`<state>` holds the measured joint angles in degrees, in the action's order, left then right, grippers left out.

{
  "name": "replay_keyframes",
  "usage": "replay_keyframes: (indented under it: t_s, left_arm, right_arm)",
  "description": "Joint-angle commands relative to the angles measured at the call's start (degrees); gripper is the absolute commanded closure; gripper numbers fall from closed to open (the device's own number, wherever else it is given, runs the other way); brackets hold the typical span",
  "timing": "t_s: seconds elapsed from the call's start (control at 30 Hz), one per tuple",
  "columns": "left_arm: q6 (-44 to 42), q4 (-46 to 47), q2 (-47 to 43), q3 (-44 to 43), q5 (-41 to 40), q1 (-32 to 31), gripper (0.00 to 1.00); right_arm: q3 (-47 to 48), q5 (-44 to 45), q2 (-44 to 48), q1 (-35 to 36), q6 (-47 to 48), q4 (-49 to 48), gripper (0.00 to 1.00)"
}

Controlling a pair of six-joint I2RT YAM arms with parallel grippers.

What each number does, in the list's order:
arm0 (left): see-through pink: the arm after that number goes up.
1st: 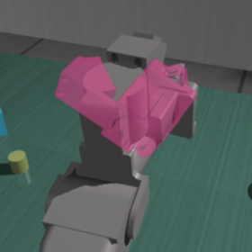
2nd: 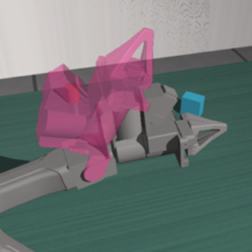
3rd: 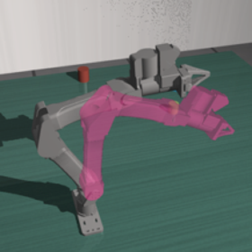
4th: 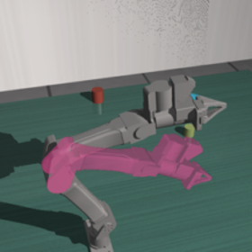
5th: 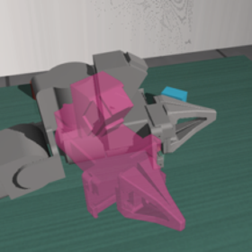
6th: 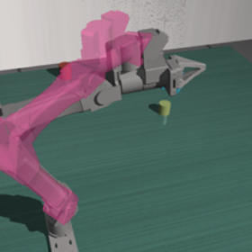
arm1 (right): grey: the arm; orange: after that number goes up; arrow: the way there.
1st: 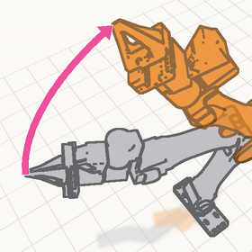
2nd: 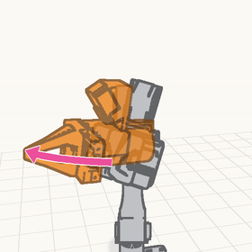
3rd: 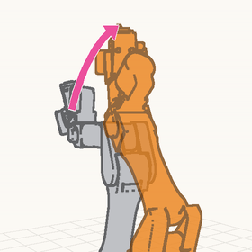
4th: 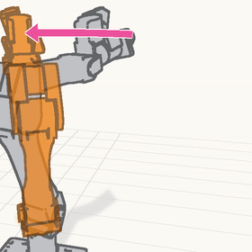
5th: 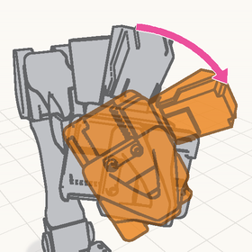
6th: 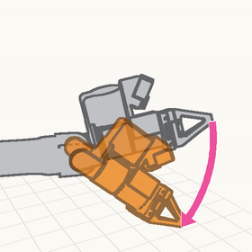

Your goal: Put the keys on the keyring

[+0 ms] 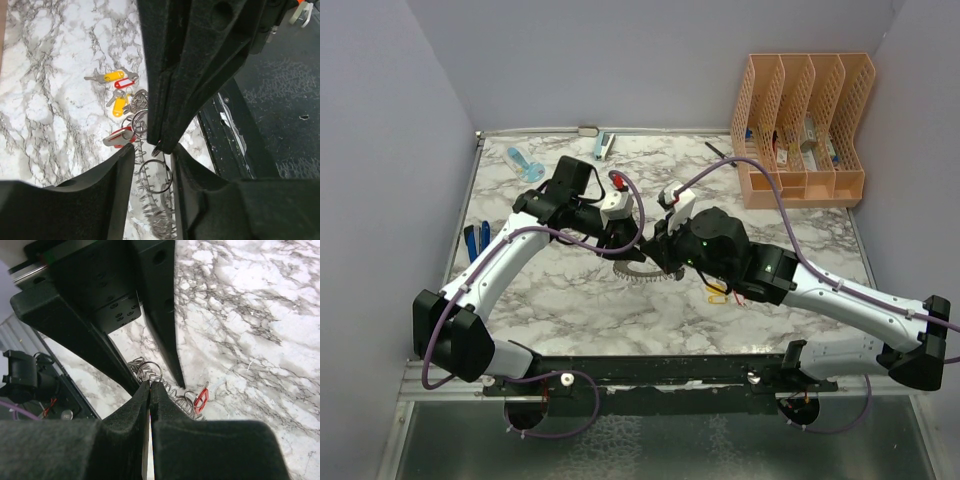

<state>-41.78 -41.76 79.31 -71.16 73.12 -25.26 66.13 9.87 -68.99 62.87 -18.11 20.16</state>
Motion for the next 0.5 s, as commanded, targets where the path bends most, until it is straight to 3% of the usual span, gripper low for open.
replay_keyframes:
  t_s: [0.0, 0.33, 0.47]
  left_arm:
    - [-1.3, -0.6, 0.3, 0.5, 2.9, -0.2, 0.68]
    - [-3.1, -1.8, 0.7, -0.1, 4.4, -0.3, 0.70]
    - [-5.0, -3.4, 0.7, -0.2, 4.6, -0.2, 0.86]
  right_arm:
    - [-0.5, 0.7, 1.5, -0.1, -1.0, -4.8, 0.99]
    - [-1.5, 0.8, 2.0, -0.2, -1.4, -5.9, 0.99]
    - [-3.6, 1.7, 3.9, -0.1, -2.0, -7.8, 0.99]
